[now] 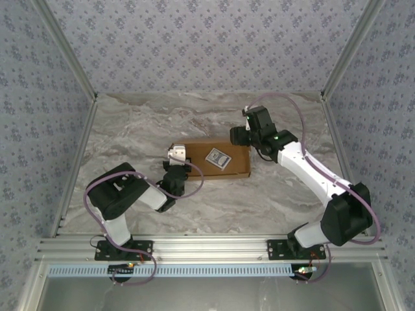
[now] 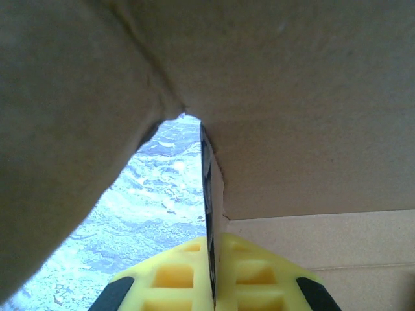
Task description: Fold the paper box
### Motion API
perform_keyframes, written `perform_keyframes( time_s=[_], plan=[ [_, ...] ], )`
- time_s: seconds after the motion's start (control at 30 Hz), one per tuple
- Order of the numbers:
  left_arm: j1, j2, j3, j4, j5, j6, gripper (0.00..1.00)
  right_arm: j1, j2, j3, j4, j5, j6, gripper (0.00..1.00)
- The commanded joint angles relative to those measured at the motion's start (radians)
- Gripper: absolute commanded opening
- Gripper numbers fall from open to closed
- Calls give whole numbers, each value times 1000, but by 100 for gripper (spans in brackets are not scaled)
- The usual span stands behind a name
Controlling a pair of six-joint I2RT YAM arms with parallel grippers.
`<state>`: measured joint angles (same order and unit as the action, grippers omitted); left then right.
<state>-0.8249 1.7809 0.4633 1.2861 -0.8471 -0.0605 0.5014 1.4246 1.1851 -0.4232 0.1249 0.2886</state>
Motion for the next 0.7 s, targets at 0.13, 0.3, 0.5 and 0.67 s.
perform_keyframes(
  time_s=[0.13, 0.3, 0.5, 0.67],
  plan=[
    [-25, -26, -11, -109, -48, -7, 11, -3, -11, -75, -33, -26, 34, 73],
    [-36, -76, -26, -204, -41, -83, 26, -3, -7, -96, -20, -20, 39, 73],
    [-53, -149, -40, -316, -20, -139, 42, -1, -5, -119, -7, -11, 44, 73],
    [-54, -242, -61, -477, -2, -225, 49, -1, 0, -133, 4, -8, 47, 73]
  ],
)
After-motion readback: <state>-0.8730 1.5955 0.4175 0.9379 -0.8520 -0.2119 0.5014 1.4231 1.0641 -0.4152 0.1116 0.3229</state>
